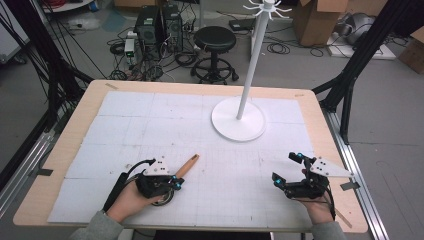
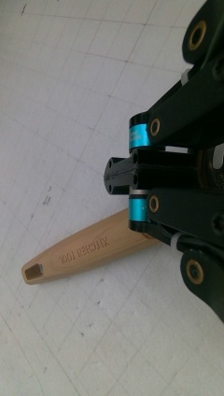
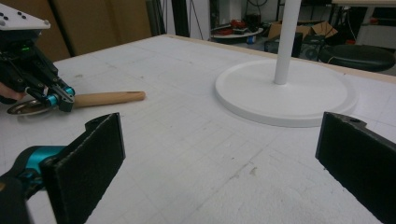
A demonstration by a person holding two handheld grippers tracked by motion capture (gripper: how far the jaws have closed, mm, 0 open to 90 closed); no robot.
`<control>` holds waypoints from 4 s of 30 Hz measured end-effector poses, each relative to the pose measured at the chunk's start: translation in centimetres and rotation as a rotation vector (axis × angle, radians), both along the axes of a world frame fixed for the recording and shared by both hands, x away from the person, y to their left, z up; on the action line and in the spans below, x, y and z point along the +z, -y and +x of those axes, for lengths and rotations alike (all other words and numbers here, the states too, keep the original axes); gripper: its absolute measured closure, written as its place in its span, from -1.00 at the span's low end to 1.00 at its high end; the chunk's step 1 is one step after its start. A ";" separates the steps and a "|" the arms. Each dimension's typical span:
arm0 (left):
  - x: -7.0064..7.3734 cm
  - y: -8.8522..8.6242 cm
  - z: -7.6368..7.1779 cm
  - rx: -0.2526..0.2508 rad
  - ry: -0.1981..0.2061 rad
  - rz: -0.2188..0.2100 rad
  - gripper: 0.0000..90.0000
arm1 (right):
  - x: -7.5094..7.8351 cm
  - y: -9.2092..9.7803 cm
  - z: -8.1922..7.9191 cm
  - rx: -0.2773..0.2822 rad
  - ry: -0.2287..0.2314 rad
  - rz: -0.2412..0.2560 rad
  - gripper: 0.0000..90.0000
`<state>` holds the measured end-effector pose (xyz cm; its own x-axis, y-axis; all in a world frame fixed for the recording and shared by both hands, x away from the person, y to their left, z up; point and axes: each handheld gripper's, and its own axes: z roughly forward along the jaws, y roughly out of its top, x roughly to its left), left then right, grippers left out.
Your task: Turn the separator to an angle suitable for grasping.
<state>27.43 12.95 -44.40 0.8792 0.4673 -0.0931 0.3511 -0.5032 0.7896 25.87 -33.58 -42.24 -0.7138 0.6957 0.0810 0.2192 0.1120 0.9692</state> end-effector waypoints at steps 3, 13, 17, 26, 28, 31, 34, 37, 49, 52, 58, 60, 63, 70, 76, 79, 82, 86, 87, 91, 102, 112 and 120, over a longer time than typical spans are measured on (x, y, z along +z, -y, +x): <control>0.0 0.0 0.0 0.000 -0.007 0.001 1.00 | 0.0 0.0 0.0 0.001 -0.002 -0.004 -0.99; 0.3 -0.2 -0.1 -0.010 -0.011 0.032 1.00 | 0.0 0.0 0.0 0.005 -0.004 -0.004 -0.99; 0.4 -0.4 -0.3 -0.015 -0.011 0.049 1.00 | 0.0 0.0 0.0 0.005 -0.008 -0.003 -0.99; 0.4 -0.5 -0.3 -0.012 -0.034 0.052 1.00 | 0.0 0.3 0.0 0.000 -0.003 0.000 -0.99; 0.4 -0.6 -0.3 -0.011 -0.037 0.050 1.00 | -0.1 0.2 0.0 -0.001 -0.005 0.002 -0.99; 0.5 -0.6 -0.3 -0.007 -0.046 0.054 1.00 | -0.1 0.2 0.0 -0.003 -0.005 0.004 -0.99; 0.6 -0.8 -0.3 -0.007 -0.045 0.062 1.00 | 0.0 0.2 0.0 -0.001 -0.007 0.005 -0.99; 0.6 -1.0 -0.3 -0.005 -0.048 0.060 1.00 | 0.0 0.2 0.0 0.001 -0.009 0.007 -0.99; 0.7 -2.2 -0.2 0.004 -0.066 0.076 1.00 | 0.0 0.1 0.0 0.007 -0.009 0.012 -0.99; 0.7 -2.5 -0.2 0.007 -0.067 0.074 1.00 | 0.0 0.1 0.0 0.010 -0.007 0.012 -0.99; 0.6 -3.9 -0.3 0.006 -0.054 0.077 1.00 | 0.0 0.0 0.0 0.008 -0.005 0.010 -0.99; 0.6 -4.4 -0.3 0.009 -0.057 0.073 1.00 | 0.0 0.0 0.0 0.009 -0.006 0.008 -0.99; 0.6 -4.9 -0.3 0.014 -0.071 0.060 1.00 | 0.0 0.0 0.0 0.009 -0.003 0.005 -0.99; 0.6 -6.0 -0.2 0.008 -0.071 0.067 1.00 | 0.0 0.0 0.0 0.007 -0.003 0.006 -0.99; 0.6 -6.5 0.0 0.015 -0.075 0.057 1.00 | 0.0 -0.1 0.0 0.011 -0.008 0.003 -0.99; 0.7 -6.5 0.1 0.025 -0.083 0.033 1.00 | 0.0 -0.1 0.1 0.010 -0.007 0.001 -0.99; 1.2 -6.9 0.3 0.041 -0.080 -0.017 1.00 | -0.1 -0.3 0.1 0.013 -0.015 -0.007 -0.99; 1.7 -7.2 0.9 0.076 -0.078 -0.048 1.00 | -0.1 -0.3 0.1 0.014 -0.014 -0.007 -0.99; 1.8 -7.2 1.1 0.084 -0.077 -0.051 1.00 | -0.1 -0.3 0.1 0.014 -0.012 -0.006 -0.99; 2.7 -6.8 2.1 0.114 -0.051 -0.072 1.00 | 0.0 -0.2 0.0 0.012 -0.013 0.021 -0.99; 2.4 -6.0 5.4 0.170 -0.061 -0.074 1.00 | 0.3 0.0 0.0 0.015 -0.026 0.078 -0.99; 2.6 -3.2 7.9 0.185 -0.057 -0.014 1.00 | 0.5 -0.9 0.0 0.042 -0.025 0.067 -0.99; 1.6 -3.1 9.2 0.185 -0.076 0.010 1.00 | 0.5 -0.8 -0.2 0.042 -0.019 0.062 -0.99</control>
